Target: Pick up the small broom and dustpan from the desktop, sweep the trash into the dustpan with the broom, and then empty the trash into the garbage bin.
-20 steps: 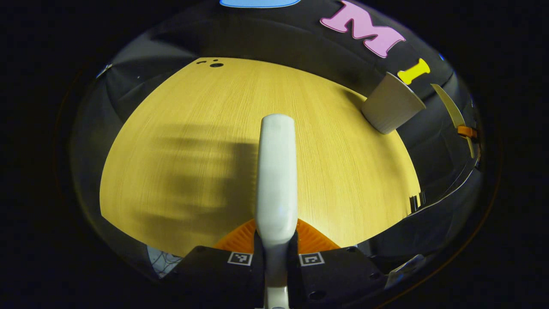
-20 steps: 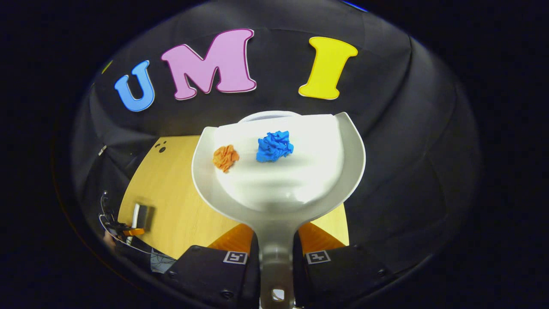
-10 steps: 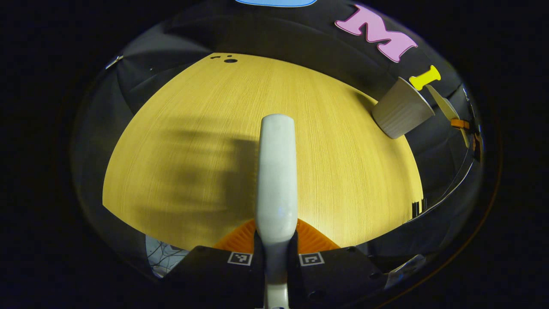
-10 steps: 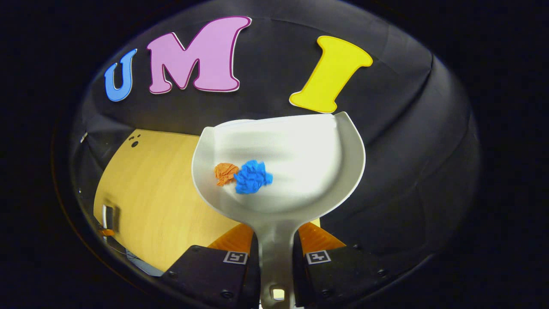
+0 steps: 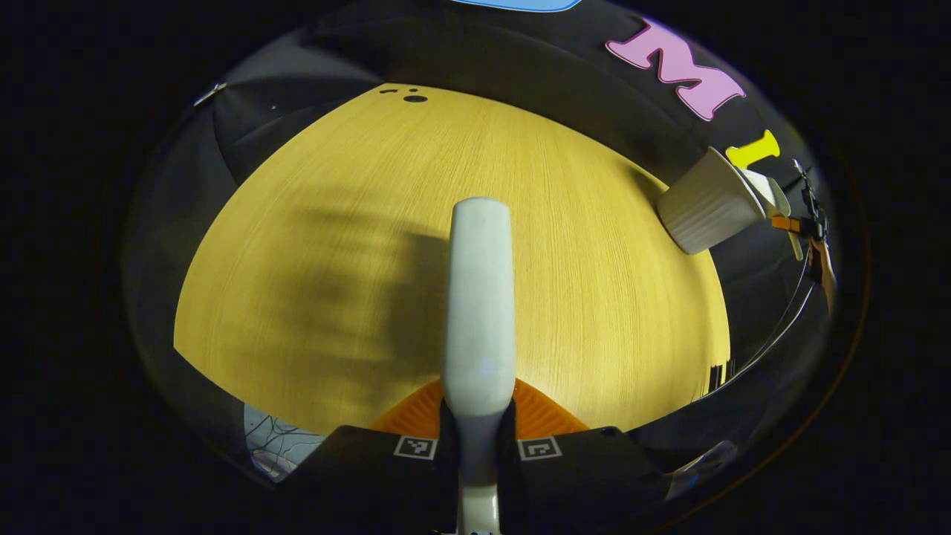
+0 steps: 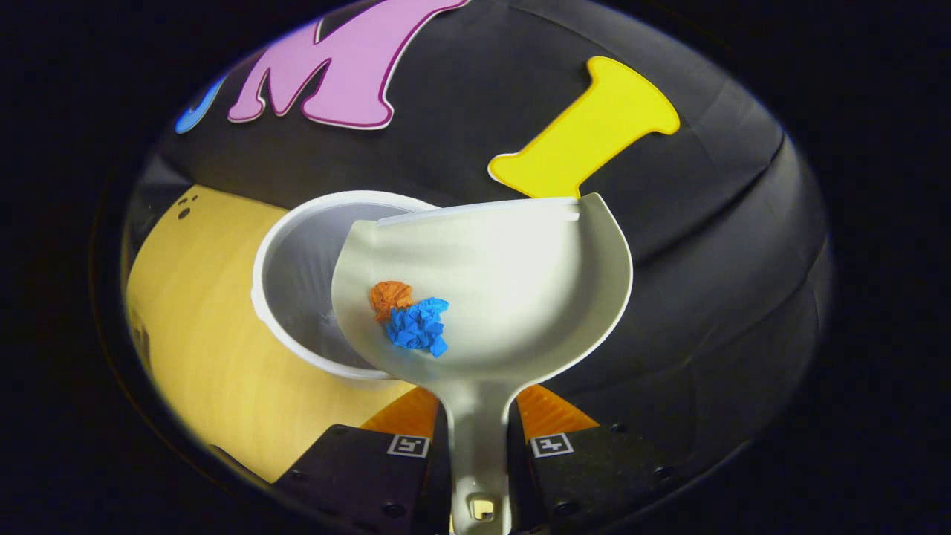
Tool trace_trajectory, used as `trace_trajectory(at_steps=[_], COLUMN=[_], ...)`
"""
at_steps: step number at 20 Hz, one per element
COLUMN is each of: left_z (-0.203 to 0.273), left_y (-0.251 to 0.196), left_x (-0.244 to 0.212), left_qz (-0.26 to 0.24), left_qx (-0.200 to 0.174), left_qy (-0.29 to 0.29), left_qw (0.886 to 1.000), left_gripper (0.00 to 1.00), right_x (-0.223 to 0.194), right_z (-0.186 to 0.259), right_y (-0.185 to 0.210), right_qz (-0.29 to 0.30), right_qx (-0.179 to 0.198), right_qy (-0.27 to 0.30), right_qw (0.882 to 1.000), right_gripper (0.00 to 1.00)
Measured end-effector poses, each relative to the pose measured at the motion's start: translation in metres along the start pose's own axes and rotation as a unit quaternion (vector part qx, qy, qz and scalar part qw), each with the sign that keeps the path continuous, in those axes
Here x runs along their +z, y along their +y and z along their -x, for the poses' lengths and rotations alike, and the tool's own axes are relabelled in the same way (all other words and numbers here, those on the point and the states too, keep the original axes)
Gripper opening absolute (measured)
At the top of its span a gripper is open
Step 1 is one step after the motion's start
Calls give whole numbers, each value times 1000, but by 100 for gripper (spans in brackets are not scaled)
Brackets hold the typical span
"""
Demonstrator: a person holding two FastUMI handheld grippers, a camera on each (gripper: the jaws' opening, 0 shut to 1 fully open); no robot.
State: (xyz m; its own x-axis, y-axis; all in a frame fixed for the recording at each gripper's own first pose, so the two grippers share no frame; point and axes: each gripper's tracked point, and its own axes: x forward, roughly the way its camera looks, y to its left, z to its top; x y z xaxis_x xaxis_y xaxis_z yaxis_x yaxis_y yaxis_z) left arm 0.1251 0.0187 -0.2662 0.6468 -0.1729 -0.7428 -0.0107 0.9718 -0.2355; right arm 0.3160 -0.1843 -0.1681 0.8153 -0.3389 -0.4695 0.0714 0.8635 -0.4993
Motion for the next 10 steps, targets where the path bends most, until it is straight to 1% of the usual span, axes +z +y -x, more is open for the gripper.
trace_trajectory(at_steps=[1,2,3,5,7,8,9,10], left_z=[0,-1,-3,-5,-6,-7,-9,-11], left_y=[1,2,4,4,2,1,1,1], left_x=[3,8,10,15,18,18,20,21], left_qz=[3,4,3,-8,-13,-16,-19,-21], left_qx=[1,1,2,4,2,0,-2,-3], left_qy=[0,0,2,4,7,10,12,15], left_qw=[1000,1000,1000,1000,1000,1000,1000,1000], left_gripper=[25,25,25,27,24,25,27,25], right_x=[3,4,4,5,8,11,17,18], right_z=[1,2,3,4,3,4,15,10], right_y=[-2,-3,-4,-4,-7,-12,-12,-13], right_qz=[16,36,56,97,133,159,191,222], right_qx=[-11,-20,-30,-46,-61,-76,-93,-107], right_qy=[-10,-16,-21,-23,-28,-34,-41,-48], right_qw=[1000,999,998,994,989,984,976,968], right_gripper=[34,30,34,34,34,34,34,34])
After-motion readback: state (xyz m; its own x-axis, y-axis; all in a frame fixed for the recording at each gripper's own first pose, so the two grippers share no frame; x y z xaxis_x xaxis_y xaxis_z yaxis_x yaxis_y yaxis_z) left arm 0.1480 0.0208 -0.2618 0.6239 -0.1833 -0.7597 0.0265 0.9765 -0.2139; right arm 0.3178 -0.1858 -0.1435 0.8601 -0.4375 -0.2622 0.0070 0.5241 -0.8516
